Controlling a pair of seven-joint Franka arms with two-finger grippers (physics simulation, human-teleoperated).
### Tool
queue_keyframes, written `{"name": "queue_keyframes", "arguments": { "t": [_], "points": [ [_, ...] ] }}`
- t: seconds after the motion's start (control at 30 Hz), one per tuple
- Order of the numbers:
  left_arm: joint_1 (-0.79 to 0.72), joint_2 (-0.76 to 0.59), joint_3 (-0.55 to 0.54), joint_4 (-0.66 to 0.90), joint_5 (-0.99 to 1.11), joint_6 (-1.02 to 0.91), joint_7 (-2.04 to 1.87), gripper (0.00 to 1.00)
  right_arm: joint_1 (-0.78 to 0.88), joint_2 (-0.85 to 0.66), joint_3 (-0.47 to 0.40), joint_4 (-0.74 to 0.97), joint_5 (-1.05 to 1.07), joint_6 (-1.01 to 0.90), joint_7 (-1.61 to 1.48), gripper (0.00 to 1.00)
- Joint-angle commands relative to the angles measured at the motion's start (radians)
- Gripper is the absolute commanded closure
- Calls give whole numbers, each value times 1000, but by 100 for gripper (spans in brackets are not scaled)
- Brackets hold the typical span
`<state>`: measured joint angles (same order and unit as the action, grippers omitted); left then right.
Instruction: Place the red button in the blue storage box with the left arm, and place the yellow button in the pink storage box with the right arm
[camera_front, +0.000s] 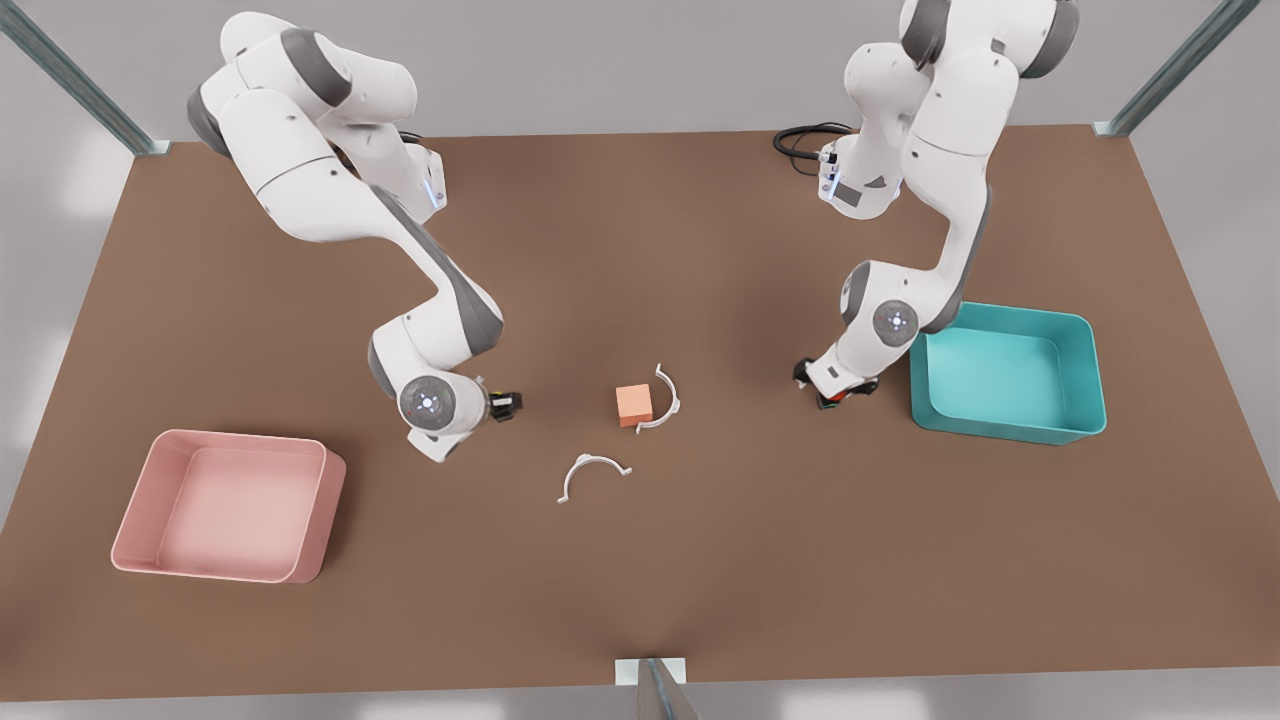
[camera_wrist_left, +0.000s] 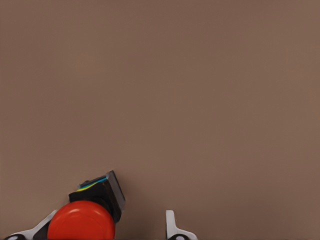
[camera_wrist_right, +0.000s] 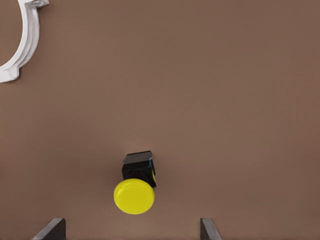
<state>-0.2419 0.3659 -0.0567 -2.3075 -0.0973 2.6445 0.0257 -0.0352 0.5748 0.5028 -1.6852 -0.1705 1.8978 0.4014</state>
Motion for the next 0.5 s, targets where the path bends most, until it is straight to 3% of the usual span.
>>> {"name": "queue_keyframes", "arguments": {
  "t": [0.0,0.07,0.1,0.33,0.47],
  "points": [
    [0,5,2,0,-1,60,30,1,-17,-27,3,-68,-4,151,37,0],
    [0,5,2,0,-1,60,30,27,-38,-35,14,-103,-4,185,20,0],
    [0,5,2,0,-1,60,30,31,-41,-35,14,-103,-4,187,17,0],
    [0,8,2,0,-1,61,30,46,-40,-23,14,-105,-4,196,17,0],
    [1,-145,14,0,-1,-104,30,46,-41,8,10,-110,-26,230,17,0]
  ]
}}
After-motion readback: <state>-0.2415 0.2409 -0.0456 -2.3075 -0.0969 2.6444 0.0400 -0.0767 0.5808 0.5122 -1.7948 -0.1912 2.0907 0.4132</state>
